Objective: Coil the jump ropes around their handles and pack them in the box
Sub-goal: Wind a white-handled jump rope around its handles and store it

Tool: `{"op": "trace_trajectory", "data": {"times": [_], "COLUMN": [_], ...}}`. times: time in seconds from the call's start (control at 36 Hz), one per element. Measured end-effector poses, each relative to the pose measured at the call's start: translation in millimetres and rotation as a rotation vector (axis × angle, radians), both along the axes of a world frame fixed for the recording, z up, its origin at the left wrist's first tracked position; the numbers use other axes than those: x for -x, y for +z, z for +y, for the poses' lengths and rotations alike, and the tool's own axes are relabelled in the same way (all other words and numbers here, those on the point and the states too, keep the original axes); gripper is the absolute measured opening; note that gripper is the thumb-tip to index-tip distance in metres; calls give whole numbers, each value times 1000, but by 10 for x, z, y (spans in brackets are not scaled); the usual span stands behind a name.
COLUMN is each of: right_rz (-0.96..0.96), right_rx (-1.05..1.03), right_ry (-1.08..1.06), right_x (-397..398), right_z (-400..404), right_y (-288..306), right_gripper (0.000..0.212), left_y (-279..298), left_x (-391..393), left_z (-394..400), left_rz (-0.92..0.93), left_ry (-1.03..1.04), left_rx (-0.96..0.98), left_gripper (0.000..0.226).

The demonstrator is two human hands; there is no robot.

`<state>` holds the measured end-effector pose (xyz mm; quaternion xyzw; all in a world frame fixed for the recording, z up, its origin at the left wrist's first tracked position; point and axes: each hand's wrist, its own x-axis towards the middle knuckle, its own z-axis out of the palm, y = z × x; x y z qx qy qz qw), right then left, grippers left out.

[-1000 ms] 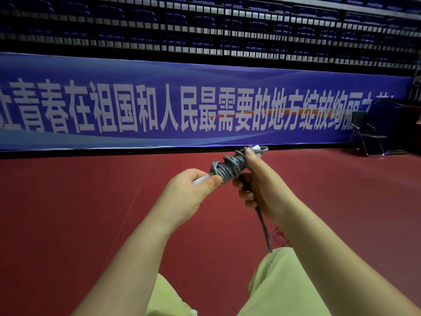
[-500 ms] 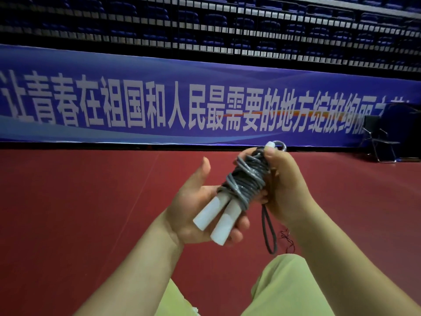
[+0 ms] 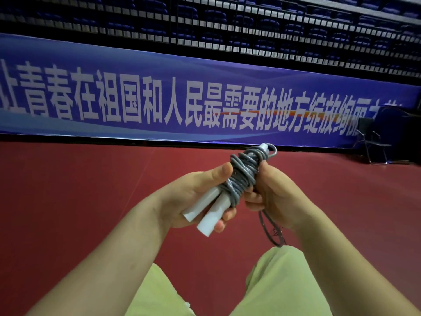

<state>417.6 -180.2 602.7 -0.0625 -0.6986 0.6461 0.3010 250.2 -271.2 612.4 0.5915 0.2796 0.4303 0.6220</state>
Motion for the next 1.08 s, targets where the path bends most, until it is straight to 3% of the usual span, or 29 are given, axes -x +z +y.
{"op": "trace_trajectory", "data": {"times": [0.11,0.22,0.33,0.42,0.5,0.56,0.67,0.72,0.86,0.94,1.0,1.08], "right_rz": [39,133,223,237,197,145,40,-17,-117,-143,-177,-252], "right_rx": [-38,-122,-123,-97,-79,-86,-91,-89,-142,-138,-170,-233], "right_ry": [-27,-8,92,-20,-158,-232,-268,-308,-321,-207,-164,-200], "right_x": [-55,-41,-25,-8,44,66,91,79,-5,-100,-173,-231], "right_z": [57,20,30,63,47,40,12,-4,-17,-3,-2,-13], "right_y": [-65,-47,-125,-185,-173,-166,-174,-187,-221,-222,-207,-181], "right_gripper": [32,44,37,41,65,74,60,57,47,30,22,27], "left_y": [-6,-34,-41,-73,-119,-117,-157,-232,-329,-291,-257,-231], "left_x": [-19,-90,-151,-170,-150,-144,-173,-175,-108,-83,-85,-101], "left_z": [17,-6,-2,43,103,93,47,64,61,20,-1,-20], "left_rz": [-59,-88,-103,-164,-243,-237,-179,-176,-61,124,262,568], "left_ry": [-117,-253,-329,-370,-392,-322,-14,89,181,277,359,537], "left_rx": [27,-7,-14,52,172,199,108,103,72,-3,-45,-169], "left_gripper": [58,48,43,45,50,54,56,69,89,77,55,28]}}
